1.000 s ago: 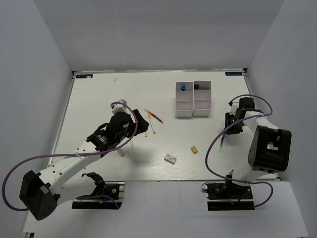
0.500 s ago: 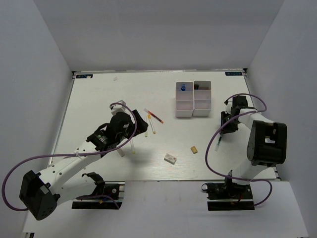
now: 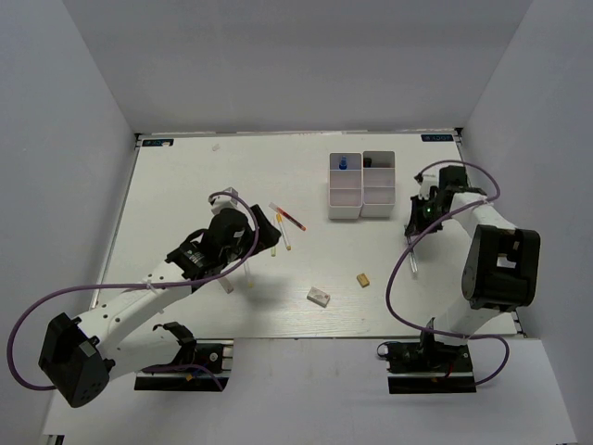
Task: Sort the stationery into containers
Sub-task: Pick up the pen from the center of the board, then place the pen in the storage box.
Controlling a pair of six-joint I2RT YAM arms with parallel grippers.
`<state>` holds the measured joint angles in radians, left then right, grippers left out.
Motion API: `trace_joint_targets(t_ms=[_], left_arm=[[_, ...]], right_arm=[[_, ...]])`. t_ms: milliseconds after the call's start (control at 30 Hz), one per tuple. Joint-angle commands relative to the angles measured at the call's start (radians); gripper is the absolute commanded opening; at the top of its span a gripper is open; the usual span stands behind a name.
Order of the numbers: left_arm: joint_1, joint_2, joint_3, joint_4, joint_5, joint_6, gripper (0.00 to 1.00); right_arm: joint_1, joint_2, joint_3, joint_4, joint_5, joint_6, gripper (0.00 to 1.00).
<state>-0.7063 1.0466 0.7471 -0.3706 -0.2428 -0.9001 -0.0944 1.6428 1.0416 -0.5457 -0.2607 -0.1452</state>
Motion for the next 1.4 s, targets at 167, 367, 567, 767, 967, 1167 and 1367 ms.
trace_joint_targets(t_ms=[167, 367, 567, 767, 967, 1167, 1367], left_arm=[[-0.004, 0.030, 0.024, 0.094, 0.049, -0.063, 1.00], [-0.004, 0.099, 0.058, 0.094, 0.083, -0.088, 1.00], [-0.004, 0.124, 0.069, 0.085, 0.083, -0.088, 0.98], [-0.004, 0.124, 0.060, 0.094, 0.092, -0.106, 0.98], [-0.004, 0.133, 0.069, 0.085, 0.102, -0.106, 0.98], [-0.004, 0.151, 0.069, 0.096, 0.111, -0.106, 0.98], [0.007, 0.222, 0.119, 0.107, 0.158, -0.154, 0.98]], right_arm=[[-0.019, -0.092, 0.366, -0.079, -0.510, -0.226, 0.00], [-0.010, -0.014, 0.452, 0.132, -0.824, -0.360, 0.00], [0.015, 0.175, 0.592, 0.274, -0.876, -0.332, 0.00], [0.022, 0.259, 0.636, 0.460, -0.871, -0.272, 0.00], [0.030, 0.321, 0.657, 0.501, -0.865, -0.283, 0.00], [0.036, 0.336, 0.591, 0.504, -0.871, -0.321, 0.03], [0.039, 0.338, 0.558, 0.504, -0.865, -0.344, 0.21]])
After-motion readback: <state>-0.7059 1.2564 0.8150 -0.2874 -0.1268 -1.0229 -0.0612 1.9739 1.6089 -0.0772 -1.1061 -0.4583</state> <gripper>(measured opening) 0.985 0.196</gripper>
